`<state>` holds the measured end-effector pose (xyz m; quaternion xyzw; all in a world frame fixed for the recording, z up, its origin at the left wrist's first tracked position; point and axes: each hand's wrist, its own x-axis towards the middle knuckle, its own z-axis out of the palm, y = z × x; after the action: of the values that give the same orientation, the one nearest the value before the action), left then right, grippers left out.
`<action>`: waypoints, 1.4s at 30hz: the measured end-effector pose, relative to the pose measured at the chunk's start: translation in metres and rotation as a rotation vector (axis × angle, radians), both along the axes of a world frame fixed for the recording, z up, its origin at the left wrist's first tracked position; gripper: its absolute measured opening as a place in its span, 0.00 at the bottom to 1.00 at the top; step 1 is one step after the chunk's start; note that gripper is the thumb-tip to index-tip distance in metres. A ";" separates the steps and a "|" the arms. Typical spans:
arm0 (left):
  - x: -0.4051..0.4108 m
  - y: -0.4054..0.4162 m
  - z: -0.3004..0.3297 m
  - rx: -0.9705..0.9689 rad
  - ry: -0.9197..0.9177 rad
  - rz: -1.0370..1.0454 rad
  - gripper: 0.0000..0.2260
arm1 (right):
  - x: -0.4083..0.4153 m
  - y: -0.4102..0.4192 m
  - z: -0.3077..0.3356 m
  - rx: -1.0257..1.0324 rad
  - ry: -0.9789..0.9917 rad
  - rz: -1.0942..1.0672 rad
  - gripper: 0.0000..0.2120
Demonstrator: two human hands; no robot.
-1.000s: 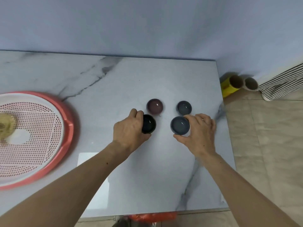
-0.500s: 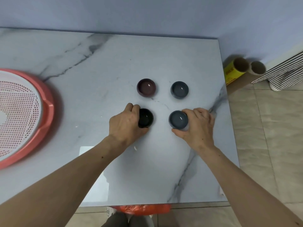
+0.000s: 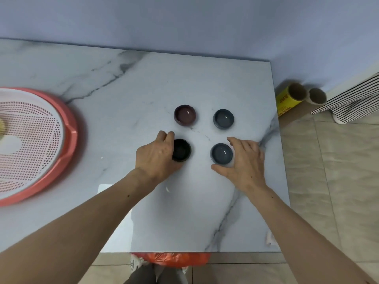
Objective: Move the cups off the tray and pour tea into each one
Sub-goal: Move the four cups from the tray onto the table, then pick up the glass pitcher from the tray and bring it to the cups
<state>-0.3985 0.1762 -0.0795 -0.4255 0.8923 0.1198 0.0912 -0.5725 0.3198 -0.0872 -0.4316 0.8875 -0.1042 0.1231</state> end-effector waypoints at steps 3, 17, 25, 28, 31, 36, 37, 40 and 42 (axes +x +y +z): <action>0.009 -0.006 0.022 -0.015 -0.038 -0.015 0.23 | 0.005 -0.010 0.025 -0.031 0.018 0.049 0.36; 0.127 -0.061 0.117 -0.162 -0.081 0.148 0.12 | 0.092 -0.129 0.121 -0.073 -0.036 0.383 0.11; 0.251 -0.104 0.135 -0.165 -0.132 0.225 0.09 | 0.194 -0.193 0.131 -0.055 -0.020 0.479 0.10; 0.303 -0.124 0.138 -0.154 -0.131 0.229 0.11 | 0.242 -0.212 0.130 -0.057 -0.018 0.472 0.10; 0.346 -0.143 0.139 -0.160 -0.136 0.212 0.11 | 0.284 -0.227 0.130 -0.068 -0.005 0.465 0.10; 0.396 -0.172 0.139 -0.145 -0.139 0.225 0.11 | 0.337 -0.252 0.128 -0.065 -0.036 0.441 0.10; 0.402 -0.178 0.137 -0.142 -0.149 0.226 0.11 | 0.344 -0.258 0.126 -0.064 -0.038 0.450 0.10; 0.413 -0.194 0.130 -0.136 -0.159 0.229 0.10 | 0.360 -0.277 0.120 -0.051 -0.049 0.492 0.10; 0.419 -0.206 0.126 -0.139 -0.163 0.247 0.10 | 0.367 -0.292 0.114 -0.039 -0.044 0.512 0.11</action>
<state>0.0203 -0.0295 0.0464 -0.5456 0.8290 0.0331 0.1182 -0.2057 0.0280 0.0271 -0.6423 0.7442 -0.0961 0.1564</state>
